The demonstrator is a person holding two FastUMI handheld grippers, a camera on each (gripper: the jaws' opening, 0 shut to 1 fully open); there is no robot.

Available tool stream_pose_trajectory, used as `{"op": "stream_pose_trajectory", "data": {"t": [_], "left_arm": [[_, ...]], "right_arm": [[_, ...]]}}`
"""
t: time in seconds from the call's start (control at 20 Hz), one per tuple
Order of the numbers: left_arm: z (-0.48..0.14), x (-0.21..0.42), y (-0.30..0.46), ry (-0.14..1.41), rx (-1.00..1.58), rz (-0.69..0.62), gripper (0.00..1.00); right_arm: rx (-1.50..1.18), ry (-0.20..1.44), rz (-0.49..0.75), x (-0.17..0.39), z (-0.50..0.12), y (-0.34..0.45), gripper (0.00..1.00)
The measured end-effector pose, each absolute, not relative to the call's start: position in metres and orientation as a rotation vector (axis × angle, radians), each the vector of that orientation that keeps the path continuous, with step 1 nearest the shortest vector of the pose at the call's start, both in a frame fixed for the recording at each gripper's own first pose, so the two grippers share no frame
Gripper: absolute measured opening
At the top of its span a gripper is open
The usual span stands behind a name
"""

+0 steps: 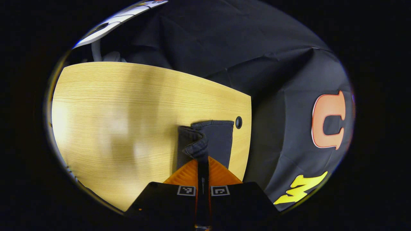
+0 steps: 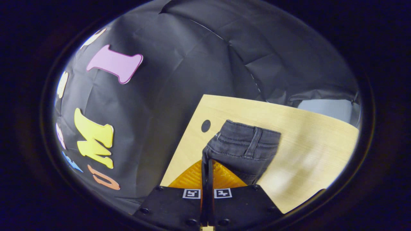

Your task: Grasp the waist and the cuffs of the jeans and fold them to make the two legs overlap; first hold the waist and fold one-third of the jeans toward the cuffs, then hold the cuffs and fold the remaining one-third in the same direction to finish folding.

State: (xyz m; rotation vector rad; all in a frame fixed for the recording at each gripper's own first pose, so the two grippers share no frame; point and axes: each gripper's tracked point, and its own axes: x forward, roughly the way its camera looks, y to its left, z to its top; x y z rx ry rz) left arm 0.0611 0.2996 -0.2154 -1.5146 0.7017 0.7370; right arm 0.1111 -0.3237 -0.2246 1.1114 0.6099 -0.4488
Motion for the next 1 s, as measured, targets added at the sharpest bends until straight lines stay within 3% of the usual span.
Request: {"op": "stream_pose_trajectory", "data": {"t": [0.55,1.0], "left_arm": [[-0.277,0.214,0.297,0.789,-1.313,0.656,0.03],[-0.294,0.215,0.299,0.815,-1.159,0.653,0.05]], "right_arm": [[1.081,0.623,-0.499,0.209,-0.304,-0.333,0.01],[1.006,0.670,-0.508,0.221,-0.329,-0.331,0.00]]}}
